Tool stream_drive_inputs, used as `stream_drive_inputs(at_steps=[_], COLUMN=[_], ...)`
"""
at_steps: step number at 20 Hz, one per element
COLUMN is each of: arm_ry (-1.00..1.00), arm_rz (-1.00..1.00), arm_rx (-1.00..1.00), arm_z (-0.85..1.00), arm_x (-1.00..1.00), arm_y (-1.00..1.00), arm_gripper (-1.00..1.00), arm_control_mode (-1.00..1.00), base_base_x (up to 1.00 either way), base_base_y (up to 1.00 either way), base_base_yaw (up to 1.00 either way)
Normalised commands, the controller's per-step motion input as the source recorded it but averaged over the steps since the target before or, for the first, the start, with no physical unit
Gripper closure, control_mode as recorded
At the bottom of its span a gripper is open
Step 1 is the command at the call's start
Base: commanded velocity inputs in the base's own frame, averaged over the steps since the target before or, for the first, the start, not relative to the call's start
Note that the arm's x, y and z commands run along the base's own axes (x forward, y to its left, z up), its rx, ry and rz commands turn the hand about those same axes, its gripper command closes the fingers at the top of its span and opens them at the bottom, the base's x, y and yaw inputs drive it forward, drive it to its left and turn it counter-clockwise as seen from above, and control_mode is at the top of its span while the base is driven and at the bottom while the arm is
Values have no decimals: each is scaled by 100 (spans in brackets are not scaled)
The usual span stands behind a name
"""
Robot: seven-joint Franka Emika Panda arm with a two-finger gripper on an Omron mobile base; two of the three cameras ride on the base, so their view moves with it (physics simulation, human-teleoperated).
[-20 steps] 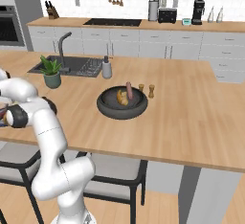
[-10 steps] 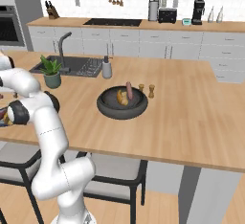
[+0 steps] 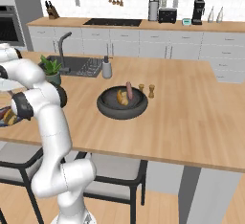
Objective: Place one bun and one sausage from the bowl on each plate.
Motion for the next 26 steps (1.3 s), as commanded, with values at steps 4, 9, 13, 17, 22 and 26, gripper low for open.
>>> stream_drive_inputs(at_steps=[4,9,13,17,22,26], arm_ry=[-3,-7,-1,0,0,0], arm_rz=[0,0,-1,-8,-9,-3], arm_rx=[1,7,9,12,13,9], arm_z=[23,32,36,34,22,6], arm_x=[-28,0,0,3,13,29], arm_y=[-100,-100,-100,-84,-58,-20], arm_gripper=[-100,-100,-100,-100,-100,-100], arm_control_mode=[-100,-100,-100,-100,-100,-100], base_base_x=[0,0,0,0,0,0], base_base_y=[0,0,0,0,0,0], base_base_yaw=[0,0,0,0,0,0])
